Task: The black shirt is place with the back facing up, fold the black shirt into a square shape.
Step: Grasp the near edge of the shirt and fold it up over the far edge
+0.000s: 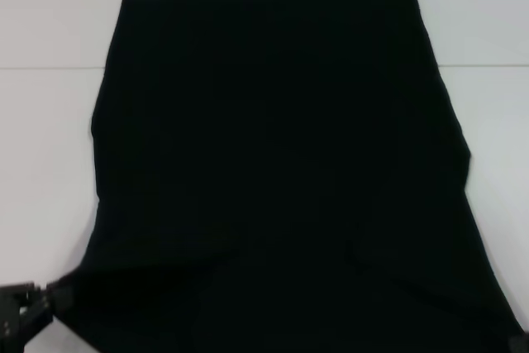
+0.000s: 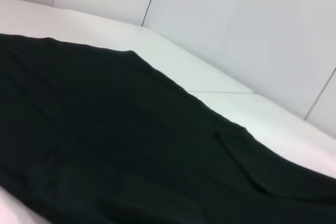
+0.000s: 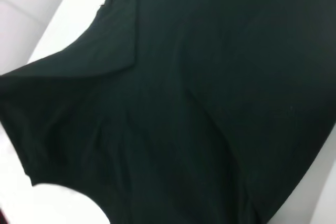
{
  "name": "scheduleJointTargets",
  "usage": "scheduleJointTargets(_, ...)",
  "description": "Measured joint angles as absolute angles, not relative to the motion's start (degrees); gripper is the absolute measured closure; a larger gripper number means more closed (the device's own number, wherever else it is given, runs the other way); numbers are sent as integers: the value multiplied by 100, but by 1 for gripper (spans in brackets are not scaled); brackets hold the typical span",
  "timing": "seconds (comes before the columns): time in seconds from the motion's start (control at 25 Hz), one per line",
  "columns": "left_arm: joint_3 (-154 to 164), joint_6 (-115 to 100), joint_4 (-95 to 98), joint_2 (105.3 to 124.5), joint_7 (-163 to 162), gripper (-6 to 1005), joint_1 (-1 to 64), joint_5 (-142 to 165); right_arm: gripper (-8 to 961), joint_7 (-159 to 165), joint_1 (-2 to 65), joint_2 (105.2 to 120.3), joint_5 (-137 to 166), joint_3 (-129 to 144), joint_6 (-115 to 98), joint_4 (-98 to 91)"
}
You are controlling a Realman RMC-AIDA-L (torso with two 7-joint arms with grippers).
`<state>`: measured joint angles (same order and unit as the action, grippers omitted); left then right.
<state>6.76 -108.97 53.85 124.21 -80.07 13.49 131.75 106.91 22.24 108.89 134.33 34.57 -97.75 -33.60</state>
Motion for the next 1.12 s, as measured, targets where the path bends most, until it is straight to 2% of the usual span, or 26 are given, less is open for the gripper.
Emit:
scheduleJointTargets(0.32,604,-11144,5289,12454,-8068,944,1044,13363,892,10009,1659,10750,13455,3254,-10421,-3399)
scheduleJointTargets(0.6,562,-10965,5167,12374,-8162,944,1592,13336,892,10001,2041,10738,13455,2807,-10222,-3402)
scheduleJointTargets(0.64,563,-10712,5042,12255,-8328,944,2033,13323,892,10003,2130,10741,13453,2723,-10159,-3402)
scheduleJointTargets(0.72,578,-10496,4882,12149,-8441,945,2346,13322,892,10019,2339,10759,13439,2516,-10008,-3396)
scheduleJointTargets(0.96,882,-9227,4032,11658,-8746,945,3489,13367,893,10059,2979,10857,13410,1897,-9555,-3357)
scheduleJointTargets(1.12,1173,-8191,3738,11548,-9068,946,3965,13362,893,10233,3457,10907,13406,1846,-8709,-3265)
